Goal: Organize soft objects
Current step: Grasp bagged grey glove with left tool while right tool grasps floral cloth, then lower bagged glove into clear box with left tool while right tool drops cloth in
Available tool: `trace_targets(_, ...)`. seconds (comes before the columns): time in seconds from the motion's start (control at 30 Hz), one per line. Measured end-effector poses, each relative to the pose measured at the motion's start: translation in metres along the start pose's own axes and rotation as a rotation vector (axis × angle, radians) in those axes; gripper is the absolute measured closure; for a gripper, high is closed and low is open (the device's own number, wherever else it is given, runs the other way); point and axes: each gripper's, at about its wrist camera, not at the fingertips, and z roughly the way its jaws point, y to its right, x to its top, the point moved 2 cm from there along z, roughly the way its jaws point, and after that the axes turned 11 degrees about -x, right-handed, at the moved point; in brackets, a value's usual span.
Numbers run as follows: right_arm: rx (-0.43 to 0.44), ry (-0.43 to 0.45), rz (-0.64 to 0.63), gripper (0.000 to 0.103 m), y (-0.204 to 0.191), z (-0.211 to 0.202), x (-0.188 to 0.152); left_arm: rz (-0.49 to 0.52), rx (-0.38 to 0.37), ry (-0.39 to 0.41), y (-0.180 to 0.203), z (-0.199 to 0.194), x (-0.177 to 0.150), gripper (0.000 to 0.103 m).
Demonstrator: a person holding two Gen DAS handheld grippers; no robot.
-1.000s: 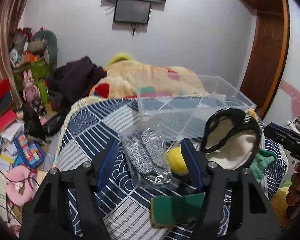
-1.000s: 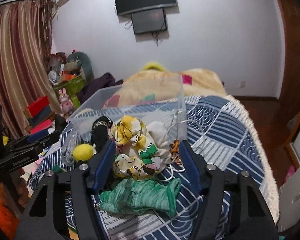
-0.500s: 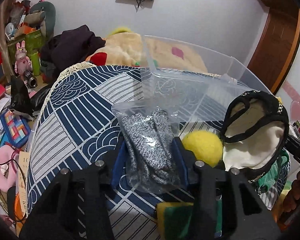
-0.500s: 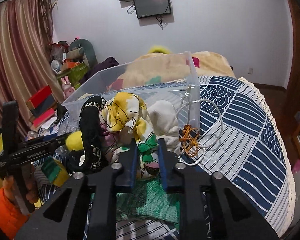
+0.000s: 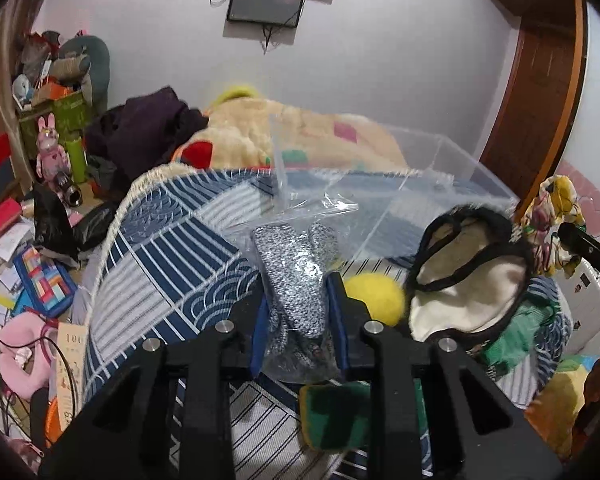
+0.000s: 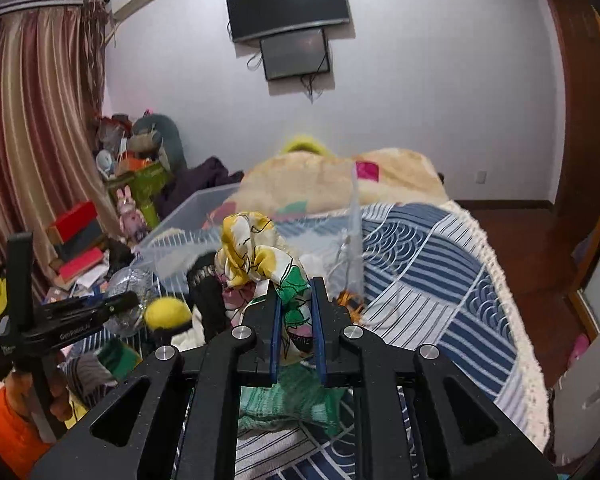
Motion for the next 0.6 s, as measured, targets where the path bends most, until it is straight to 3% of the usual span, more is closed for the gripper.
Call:
trace_targets(0.27, -0.01, 0.071, 0.006, 0.091, 0.0, -0.012, 0.022, 0.056, -0.025, 0.089, 0.021, -0.023, 0.028, 0.076)
trace_targets(0.6, -0.009, 0.101, -0.014, 0.091, -0.014, 0.007, 0.052, 0.1, -0.064, 0.15, 0.038, -0.016, 0.079, 0.076)
